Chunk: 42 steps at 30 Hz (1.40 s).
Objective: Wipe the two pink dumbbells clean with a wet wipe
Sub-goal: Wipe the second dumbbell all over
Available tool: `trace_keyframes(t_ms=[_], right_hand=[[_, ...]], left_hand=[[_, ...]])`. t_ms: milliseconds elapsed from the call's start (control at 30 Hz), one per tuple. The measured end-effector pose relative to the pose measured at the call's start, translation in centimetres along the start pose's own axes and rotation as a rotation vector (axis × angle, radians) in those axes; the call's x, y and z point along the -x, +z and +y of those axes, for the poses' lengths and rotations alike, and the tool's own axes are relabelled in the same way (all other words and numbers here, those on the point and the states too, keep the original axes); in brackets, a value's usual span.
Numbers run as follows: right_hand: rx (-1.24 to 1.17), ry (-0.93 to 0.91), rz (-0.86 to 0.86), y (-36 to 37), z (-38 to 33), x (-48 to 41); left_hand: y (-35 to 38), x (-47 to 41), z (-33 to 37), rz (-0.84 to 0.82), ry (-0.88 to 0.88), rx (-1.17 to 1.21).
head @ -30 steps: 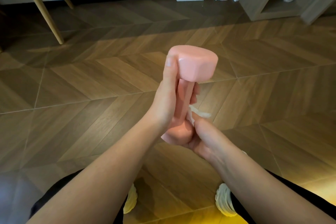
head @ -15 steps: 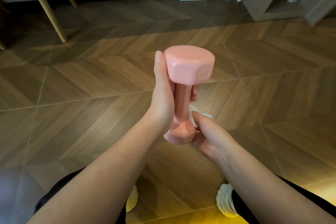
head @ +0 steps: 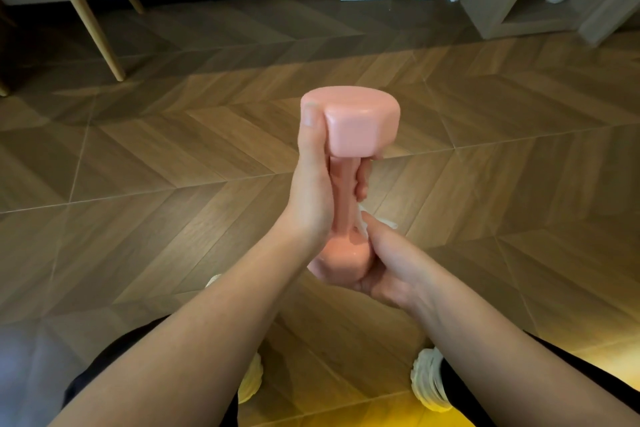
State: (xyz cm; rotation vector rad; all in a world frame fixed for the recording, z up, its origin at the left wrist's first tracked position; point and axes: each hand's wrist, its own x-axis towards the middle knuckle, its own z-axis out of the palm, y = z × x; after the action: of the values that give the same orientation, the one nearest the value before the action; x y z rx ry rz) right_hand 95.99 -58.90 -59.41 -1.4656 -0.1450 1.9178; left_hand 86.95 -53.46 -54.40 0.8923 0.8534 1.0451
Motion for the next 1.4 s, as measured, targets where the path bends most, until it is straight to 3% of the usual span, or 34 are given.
trace_keyframes(t_ms=[167, 333, 467, 567, 767, 1033, 1267, 1400], right_hand=[[-0.028, -0.084, -0.092, -0.6, -0.6, 0.5], [-0.08, -0.194, -0.044, -0.8, -1.3, 0.8], [-0.045, -0.163, 0.041, 0.2, -0.7, 0.4], [-0.031, -0.125, 0.053, 0.6, -0.1, 0.2], [-0.065, -0.176, -0.139, -0.6, -0.1, 0.9], [-0.061, -0.178, 0.056, 0.0, -0.3, 0.0], [-0.059, -0.023, -0.155, -0.6, -1.0, 0.9], [-0.06, -0.066, -0.187, -0.7, -0.5, 1.2]], left_hand=[[-1.0, -0.9, 0.0, -0.018, -0.027, -0.065], [-1.2, -1.0, 0.2, 0.147, -0.068, -0.151], [-0.2, -0.4, 0.7, 0.068, 0.019, -0.203], [0.5, 0.0, 0.7, 0.003, -0.04, -0.069], [-0.8, -0.6, 1.0, -0.052, -0.065, -0.053], [-0.1, -0.4, 0.3, 0.062, -0.029, -0.132], [-0.3, -0.6, 1.2, -0.013, -0.048, 0.195], [-1.1, -0.9, 1.1, -0.012, -0.061, 0.167]])
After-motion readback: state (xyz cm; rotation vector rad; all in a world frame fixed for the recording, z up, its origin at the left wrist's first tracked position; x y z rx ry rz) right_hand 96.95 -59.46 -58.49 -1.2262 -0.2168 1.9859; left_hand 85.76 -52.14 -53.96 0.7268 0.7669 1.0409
